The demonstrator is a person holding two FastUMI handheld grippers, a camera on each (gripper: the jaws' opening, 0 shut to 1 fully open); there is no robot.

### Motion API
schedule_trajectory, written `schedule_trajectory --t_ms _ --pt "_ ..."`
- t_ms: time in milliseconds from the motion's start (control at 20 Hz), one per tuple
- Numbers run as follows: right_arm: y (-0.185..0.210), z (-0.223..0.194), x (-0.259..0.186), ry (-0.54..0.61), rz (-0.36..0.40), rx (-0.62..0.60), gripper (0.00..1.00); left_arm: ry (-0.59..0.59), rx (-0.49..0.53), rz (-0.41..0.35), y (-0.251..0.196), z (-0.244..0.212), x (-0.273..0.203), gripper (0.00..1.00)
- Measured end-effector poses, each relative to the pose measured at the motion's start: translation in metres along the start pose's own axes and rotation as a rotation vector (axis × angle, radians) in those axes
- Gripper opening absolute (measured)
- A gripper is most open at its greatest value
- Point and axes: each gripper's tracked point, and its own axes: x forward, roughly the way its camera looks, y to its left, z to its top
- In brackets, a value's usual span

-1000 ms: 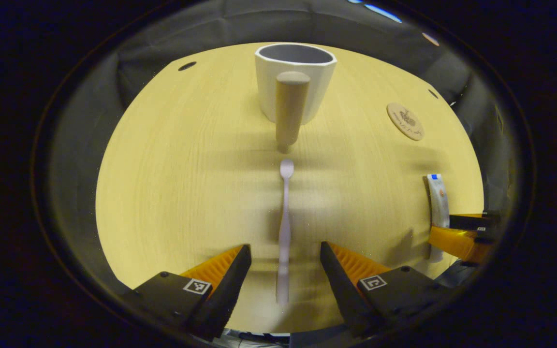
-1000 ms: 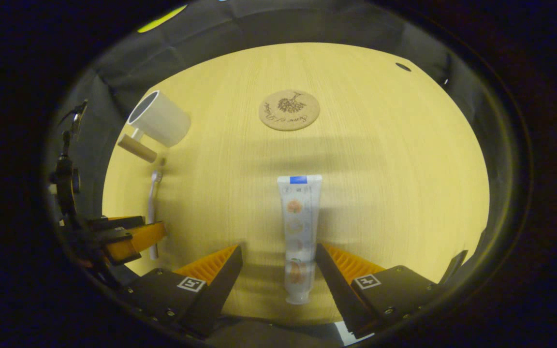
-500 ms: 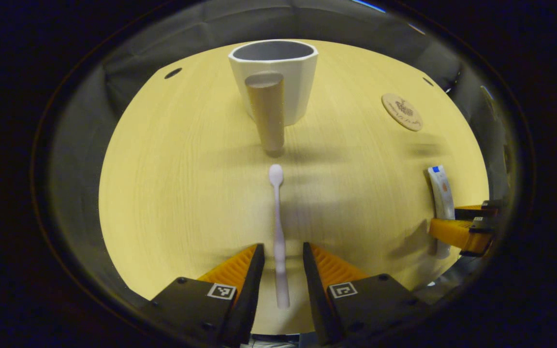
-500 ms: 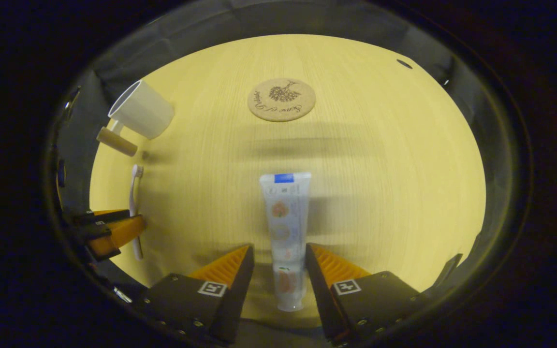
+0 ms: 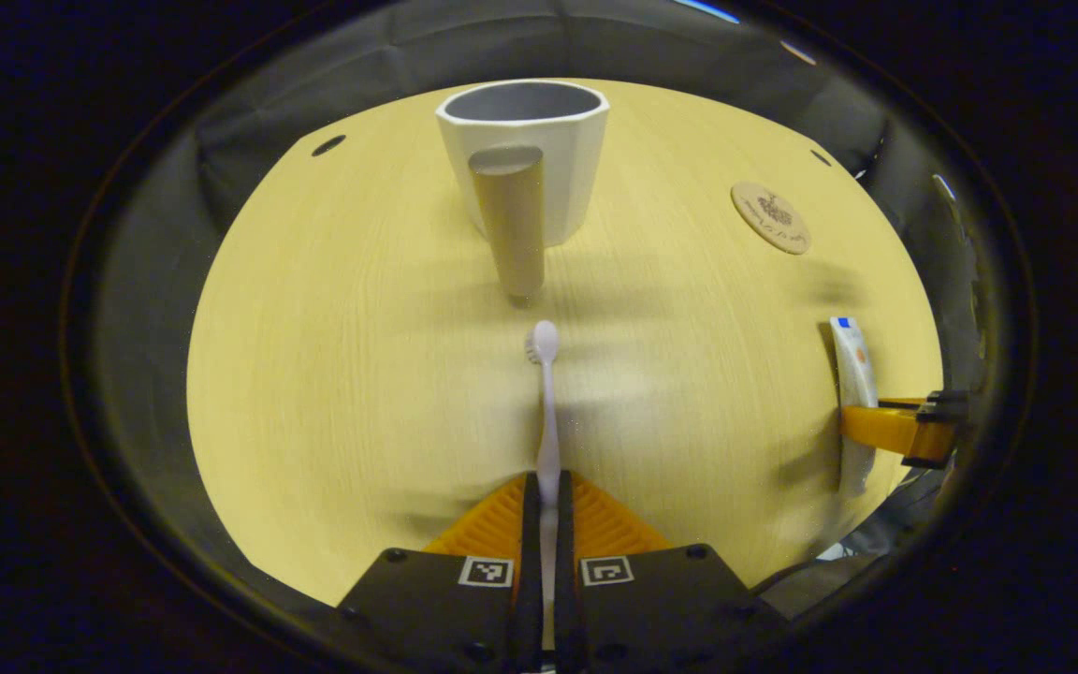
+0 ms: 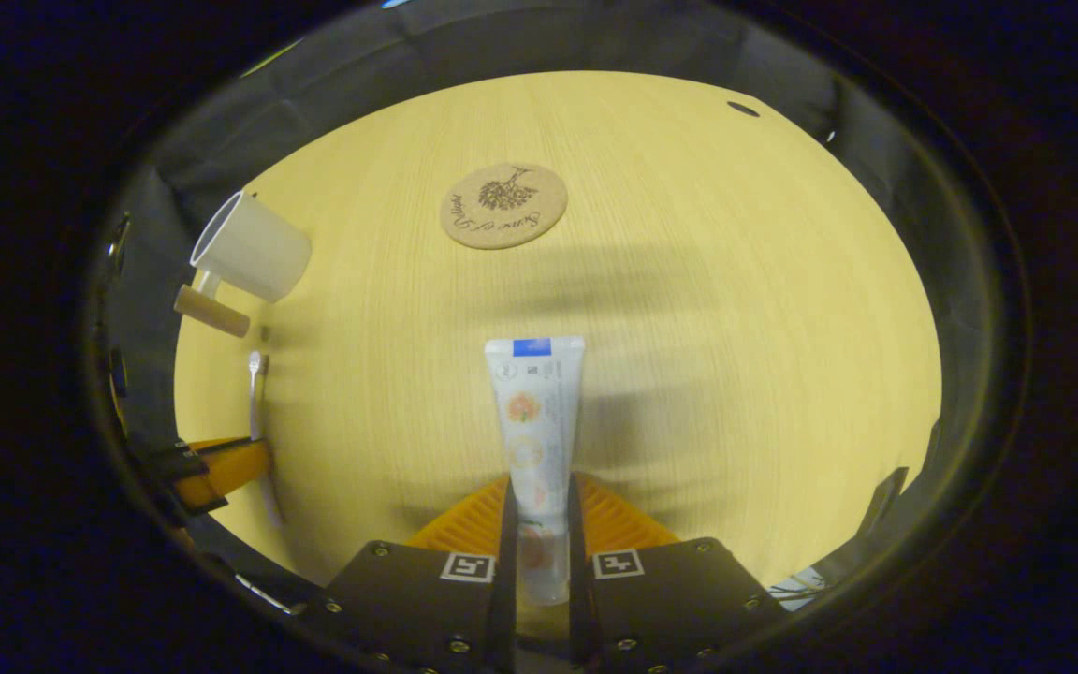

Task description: Put the toothbrush and toothpaste on the desktop into the cup, then pick up the cup and place it on the coaster on the desktop.

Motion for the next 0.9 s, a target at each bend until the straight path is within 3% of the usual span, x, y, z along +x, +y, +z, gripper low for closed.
schedule_trajectory --t_ms 150,200,250,300,350,900 --pt "0.000 0.001 0.000 -0.034 0.027 -0.003 0.26 -0.049 0.016 -0.034 0.000 0.000 -0.001 0.07" --pt "0.000 0.003 0.001 -0.056 0.033 0.008 0.23 -0.062 0.015 -0.049 0.001 0.001 -0.003 0.07" --pt "0.000 0.003 -0.002 -0.056 0.044 0.017 0.15 -0.072 0.004 -0.058 0.001 0.001 -0.003 0.13" --pt "0.004 0.004 -0.002 -0.070 0.068 0.036 0.15 -0.087 -0.002 -0.067 0.002 0.002 -0.004 0.13" --pt "0.007 0.004 -0.002 -0.074 0.090 0.050 0.15 -0.099 -0.010 -0.074 0.001 0.002 -0.005 0.07" --pt "0.035 0.020 -0.058 -0.241 0.216 0.010 0.15 -0.302 -0.104 -0.130 -0.020 0.009 -0.055 0.07"
